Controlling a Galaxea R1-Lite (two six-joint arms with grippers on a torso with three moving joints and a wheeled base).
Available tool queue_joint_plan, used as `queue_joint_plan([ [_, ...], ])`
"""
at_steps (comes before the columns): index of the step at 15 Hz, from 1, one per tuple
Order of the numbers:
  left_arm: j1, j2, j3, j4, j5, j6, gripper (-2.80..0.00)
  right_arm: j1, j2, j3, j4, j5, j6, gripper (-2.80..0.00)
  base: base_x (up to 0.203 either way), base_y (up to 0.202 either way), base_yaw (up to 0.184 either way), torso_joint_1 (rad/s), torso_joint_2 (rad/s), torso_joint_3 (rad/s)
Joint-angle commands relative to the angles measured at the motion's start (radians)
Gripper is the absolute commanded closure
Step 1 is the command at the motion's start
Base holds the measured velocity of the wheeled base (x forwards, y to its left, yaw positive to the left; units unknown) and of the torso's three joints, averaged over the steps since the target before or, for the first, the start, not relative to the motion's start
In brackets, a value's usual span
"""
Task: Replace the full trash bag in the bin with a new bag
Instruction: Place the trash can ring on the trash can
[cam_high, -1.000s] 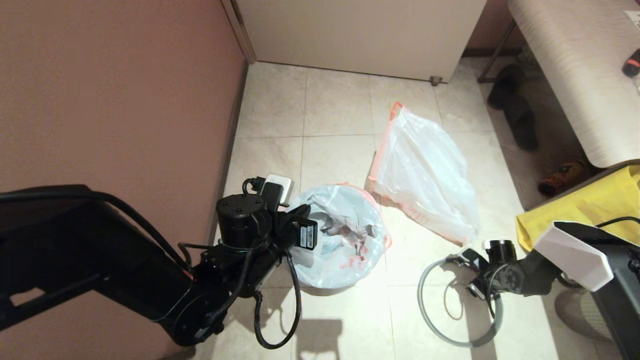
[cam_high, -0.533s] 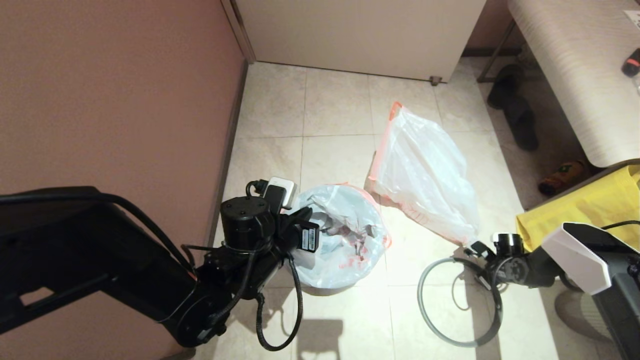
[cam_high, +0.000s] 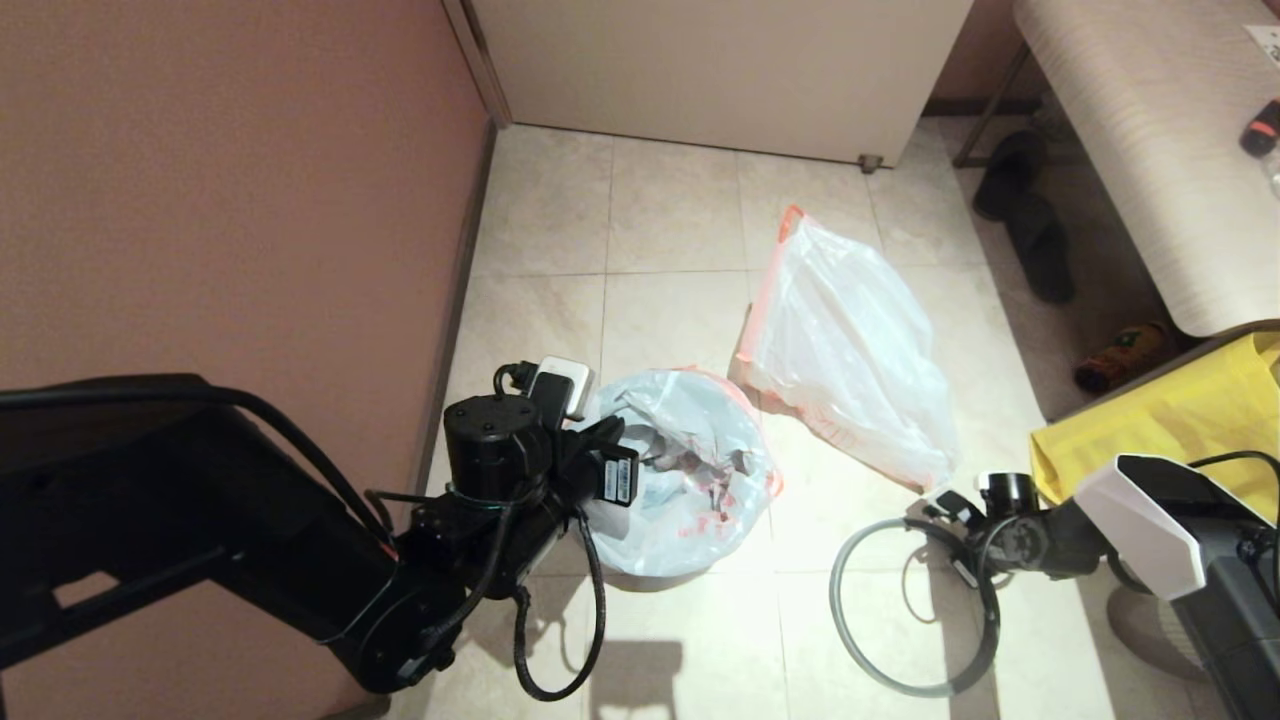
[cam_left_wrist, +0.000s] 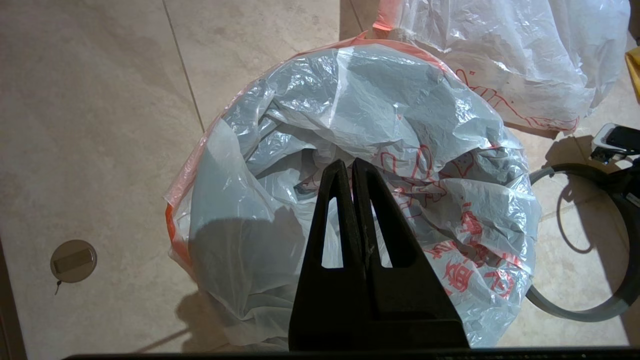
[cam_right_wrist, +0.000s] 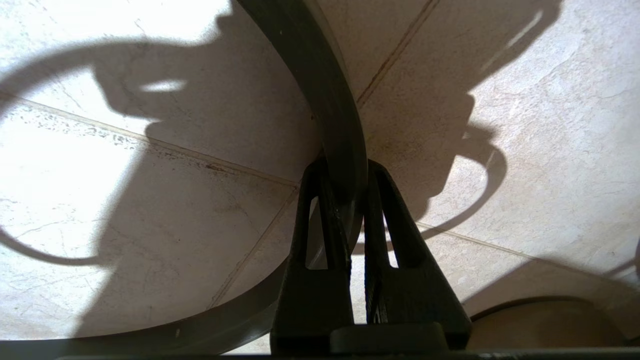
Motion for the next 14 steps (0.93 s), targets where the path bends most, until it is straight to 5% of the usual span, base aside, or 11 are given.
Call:
queue_joint_plan([
  [1, -0.001, -0.013, -0.001, -0.006, 0.004, 0.000, 0.00, 0.003, -0.041, 0.078, -0.004, -0.001, -0.001, 0.00, 0.000, 0.000, 0.000, 0.000, 0.00, 0.000],
  [9, 0.001, -0.066, -0.003, -0.111, 0.044, 0.052, 0.00, 0.024, -0.572, 0.707, -0.248, 0.027, 0.013, 0.00, 0.000, 0.000, 0.000, 0.000, 0.00, 0.000],
  [14, -0.016, -0.144, 0.002, -0.105, 0.043, 0.052, 0.00, 0.101, -0.965, 0.849, -0.225, 0.034, 0.053, 0.00, 0.000, 0.000, 0.000, 0.000, 0.00, 0.000],
])
